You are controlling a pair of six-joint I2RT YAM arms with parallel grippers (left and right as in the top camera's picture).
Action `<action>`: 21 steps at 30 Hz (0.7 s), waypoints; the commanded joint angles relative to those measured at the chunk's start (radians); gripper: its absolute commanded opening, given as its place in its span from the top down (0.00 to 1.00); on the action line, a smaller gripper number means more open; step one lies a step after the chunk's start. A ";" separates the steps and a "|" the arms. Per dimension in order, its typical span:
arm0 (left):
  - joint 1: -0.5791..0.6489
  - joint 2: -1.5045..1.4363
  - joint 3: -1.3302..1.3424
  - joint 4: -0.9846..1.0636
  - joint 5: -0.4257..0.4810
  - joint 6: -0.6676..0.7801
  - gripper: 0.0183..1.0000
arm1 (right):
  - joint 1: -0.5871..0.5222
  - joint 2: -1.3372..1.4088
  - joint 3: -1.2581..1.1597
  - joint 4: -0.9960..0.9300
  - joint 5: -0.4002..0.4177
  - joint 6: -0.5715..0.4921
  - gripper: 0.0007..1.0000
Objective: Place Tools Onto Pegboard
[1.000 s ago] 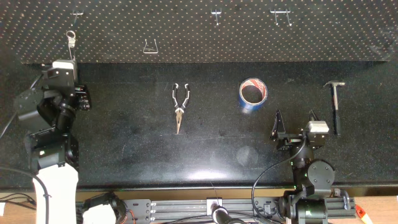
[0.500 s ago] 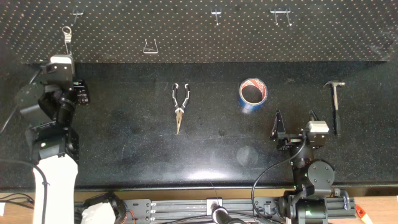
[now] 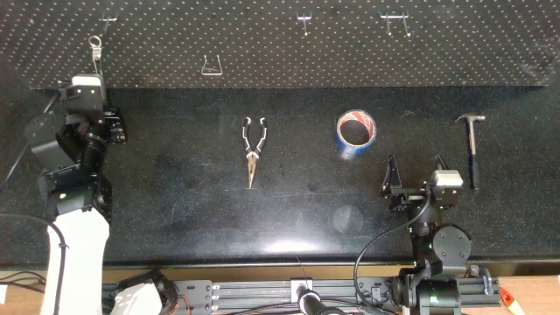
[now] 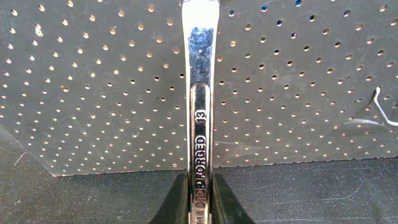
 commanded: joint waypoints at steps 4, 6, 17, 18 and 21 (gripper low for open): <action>-0.002 0.020 0.006 0.056 -0.011 -0.019 0.99 | 0.007 -0.005 -0.003 -0.006 0.009 0.011 0.07; -0.002 0.023 0.006 0.061 -0.011 -0.019 0.99 | 0.007 -0.005 -0.003 -0.006 0.009 0.011 0.07; -0.003 0.023 0.006 0.048 0.023 -0.018 0.99 | 0.007 -0.005 -0.003 -0.006 0.009 0.011 0.07; -0.003 0.023 0.006 0.046 0.023 -0.018 0.99 | 0.007 -0.005 -0.003 -0.006 0.009 0.011 0.07; -0.003 0.023 0.006 0.034 0.023 -0.018 0.99 | 0.007 -0.005 -0.003 -0.006 0.009 0.011 0.07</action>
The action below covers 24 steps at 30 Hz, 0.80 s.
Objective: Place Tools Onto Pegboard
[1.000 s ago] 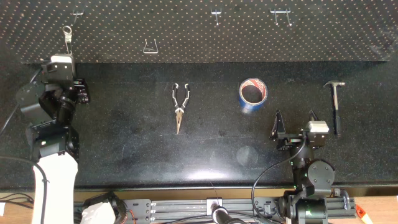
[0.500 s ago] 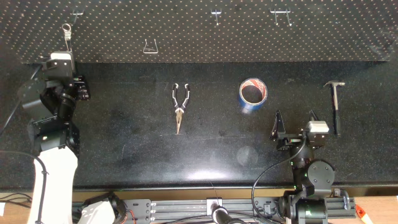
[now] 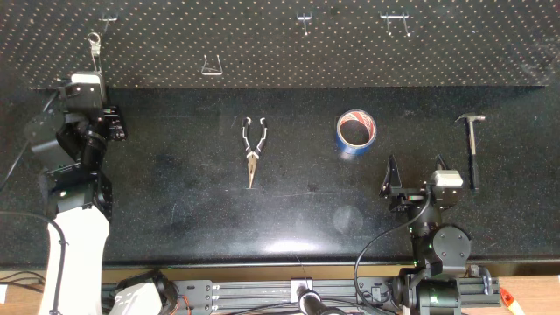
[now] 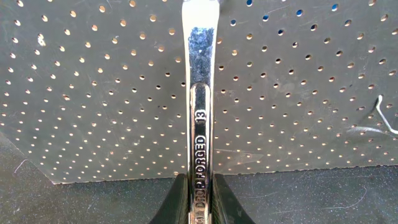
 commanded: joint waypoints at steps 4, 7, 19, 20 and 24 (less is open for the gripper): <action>-0.003 0.006 0.006 -0.025 0.018 -0.012 0.99 | 0.007 -0.005 -0.003 -0.006 0.009 0.011 0.07; -0.003 0.006 0.006 -0.024 0.018 -0.012 0.99 | 0.007 -0.005 -0.003 -0.006 0.009 0.011 0.07; -0.003 0.006 0.006 0.003 0.018 -0.012 0.99 | 0.007 -0.005 -0.003 -0.006 0.009 0.011 0.07; -0.003 0.008 0.006 0.006 0.018 -0.012 0.99 | 0.007 -0.005 -0.003 -0.006 0.009 0.011 0.07; -0.003 0.029 0.006 0.017 0.019 -0.012 0.99 | 0.007 -0.005 -0.003 -0.006 0.009 0.011 0.07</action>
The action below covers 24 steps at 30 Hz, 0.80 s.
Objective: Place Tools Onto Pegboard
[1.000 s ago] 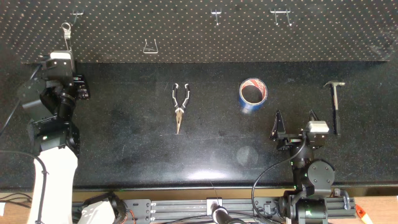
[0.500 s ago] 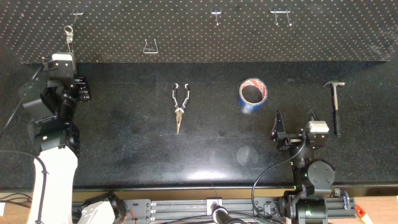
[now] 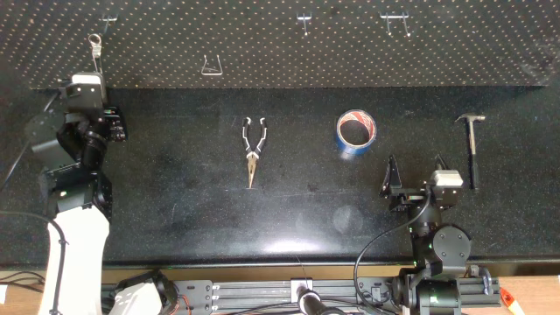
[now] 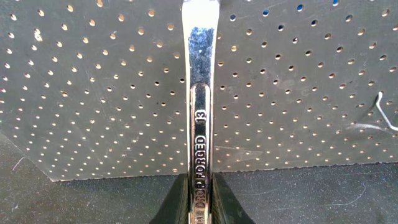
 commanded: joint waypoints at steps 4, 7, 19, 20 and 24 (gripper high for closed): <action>-0.003 0.045 0.006 0.044 0.019 -0.012 0.99 | 0.007 -0.005 -0.003 -0.006 0.009 0.011 0.07; -0.003 0.063 0.006 0.077 0.023 -0.012 0.99 | 0.007 -0.005 -0.003 -0.006 0.009 0.011 0.07; -0.035 0.105 0.006 0.106 0.070 -0.012 0.99 | 0.007 -0.005 -0.003 -0.006 0.009 0.011 0.07; -0.035 0.106 0.006 0.110 0.070 -0.012 0.99 | 0.007 -0.005 -0.003 -0.006 0.009 0.011 0.07; -0.035 0.113 0.006 0.144 0.006 -0.012 0.99 | 0.007 -0.005 -0.003 -0.006 0.009 0.011 0.07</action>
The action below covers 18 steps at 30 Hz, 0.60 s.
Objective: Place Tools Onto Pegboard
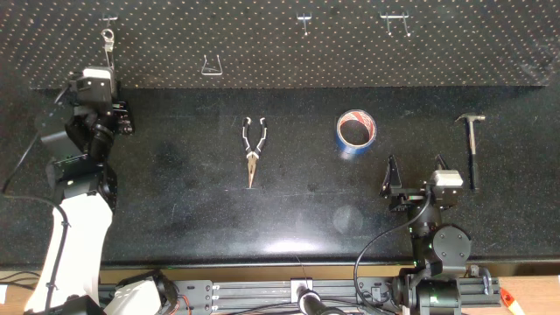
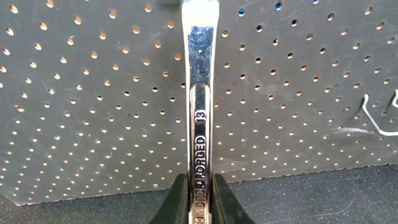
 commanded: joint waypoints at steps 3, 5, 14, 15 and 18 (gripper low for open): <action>-0.006 0.022 0.006 0.043 -0.042 -0.011 0.99 | 0.007 -0.005 -0.003 -0.006 0.009 0.011 0.07; -0.005 0.022 0.006 0.043 -0.062 -0.011 0.99 | 0.007 -0.005 -0.003 -0.006 0.009 0.011 0.07; -0.005 0.022 0.006 0.042 -0.065 -0.011 0.99 | 0.007 -0.005 -0.003 -0.006 0.009 0.011 0.07; -0.005 0.022 0.006 0.042 -0.065 -0.011 0.99 | 0.007 -0.005 -0.003 -0.006 0.009 0.011 0.07; -0.005 0.023 0.006 0.042 -0.084 -0.012 0.99 | 0.007 -0.005 -0.003 -0.006 0.009 0.011 0.07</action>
